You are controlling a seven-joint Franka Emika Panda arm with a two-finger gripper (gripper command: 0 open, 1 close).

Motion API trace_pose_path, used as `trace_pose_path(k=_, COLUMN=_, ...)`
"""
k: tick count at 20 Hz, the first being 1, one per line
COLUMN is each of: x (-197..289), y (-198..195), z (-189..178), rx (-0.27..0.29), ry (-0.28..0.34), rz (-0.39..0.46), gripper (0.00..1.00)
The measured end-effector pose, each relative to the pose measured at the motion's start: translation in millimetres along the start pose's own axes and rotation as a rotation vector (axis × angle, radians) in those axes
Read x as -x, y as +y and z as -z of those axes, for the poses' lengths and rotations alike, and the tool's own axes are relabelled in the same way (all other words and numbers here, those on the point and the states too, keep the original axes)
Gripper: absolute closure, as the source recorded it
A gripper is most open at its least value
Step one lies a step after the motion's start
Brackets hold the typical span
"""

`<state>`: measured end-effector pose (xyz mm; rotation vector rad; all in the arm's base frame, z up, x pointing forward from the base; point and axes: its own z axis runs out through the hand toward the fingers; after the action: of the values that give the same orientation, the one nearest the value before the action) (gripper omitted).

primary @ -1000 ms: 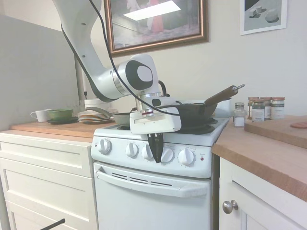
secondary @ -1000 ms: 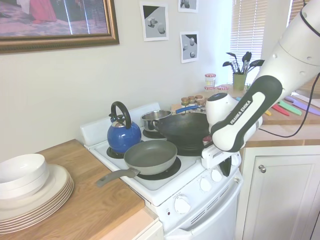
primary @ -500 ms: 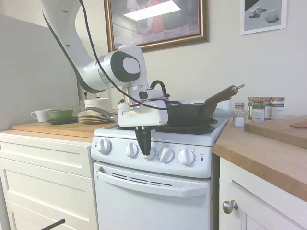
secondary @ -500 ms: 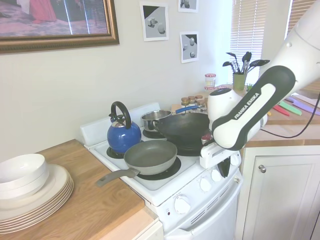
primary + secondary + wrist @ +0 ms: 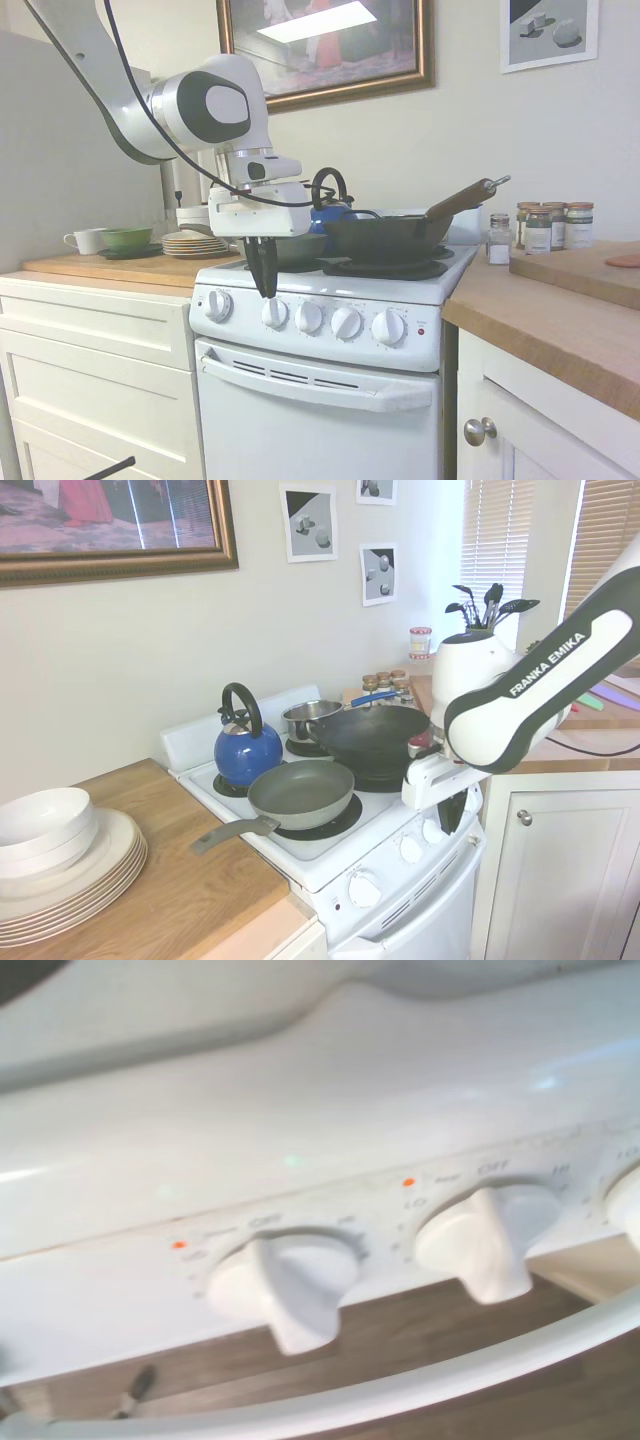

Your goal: Turn on the stove on the top right

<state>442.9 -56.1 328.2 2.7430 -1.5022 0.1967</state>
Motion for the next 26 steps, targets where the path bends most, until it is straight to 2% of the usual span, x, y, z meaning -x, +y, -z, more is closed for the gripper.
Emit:
trace_pose_path(k=14, x=2.5, y=5.4, z=7.3, rx=-0.029, ry=-0.016, rz=0.003, gripper=0.0)
trace_pose_path(k=26, x=3.6, y=4.5, z=9.5, rx=-0.032, ry=-0.013, rz=0.018, gripper=0.0)
